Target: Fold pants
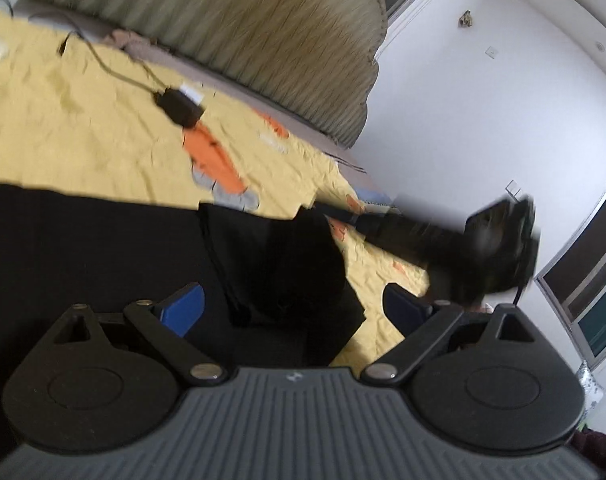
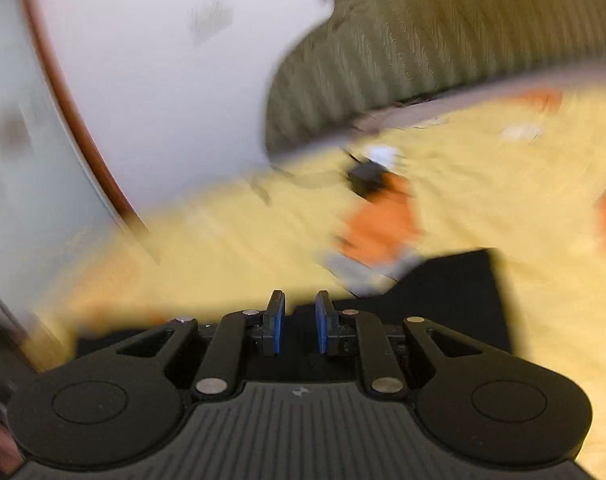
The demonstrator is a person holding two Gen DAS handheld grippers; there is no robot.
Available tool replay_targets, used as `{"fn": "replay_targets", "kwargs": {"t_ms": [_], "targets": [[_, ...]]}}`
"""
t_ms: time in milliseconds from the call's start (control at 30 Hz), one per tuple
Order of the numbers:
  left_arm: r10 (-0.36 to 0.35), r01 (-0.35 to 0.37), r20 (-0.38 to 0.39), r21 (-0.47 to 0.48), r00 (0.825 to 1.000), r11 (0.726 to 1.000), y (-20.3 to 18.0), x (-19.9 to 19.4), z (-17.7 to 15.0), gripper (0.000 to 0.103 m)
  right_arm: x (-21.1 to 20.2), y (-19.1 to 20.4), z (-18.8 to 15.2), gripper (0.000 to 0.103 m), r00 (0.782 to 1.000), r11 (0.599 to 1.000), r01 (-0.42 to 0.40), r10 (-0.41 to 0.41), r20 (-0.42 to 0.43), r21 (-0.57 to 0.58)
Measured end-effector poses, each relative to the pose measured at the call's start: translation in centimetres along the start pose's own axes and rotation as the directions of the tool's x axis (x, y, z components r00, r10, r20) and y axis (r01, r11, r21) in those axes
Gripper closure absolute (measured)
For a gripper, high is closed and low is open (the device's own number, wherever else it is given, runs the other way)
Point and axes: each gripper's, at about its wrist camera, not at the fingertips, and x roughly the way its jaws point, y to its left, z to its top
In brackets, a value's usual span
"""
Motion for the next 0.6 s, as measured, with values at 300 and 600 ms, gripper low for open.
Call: {"fn": "replay_targets", "kwargs": {"t_ms": [300, 600], "targets": [[-0.101, 0.098, -0.002, -0.234, 0.995, 0.967, 2.6, 1.7, 0.5, 0.008, -4.7, -4.9, -4.0, 0.077, 0.984, 0.984, 0.166, -0.162, -0.068, 0.059], [-0.097, 0.086, -0.024, -0.294, 0.995, 0.952, 1.9, 5.2, 1.6, 0.007, -5.9, -7.9, -9.6, 0.04, 0.992, 0.816, -0.098, 0.126, -0.01, 0.57]]}}
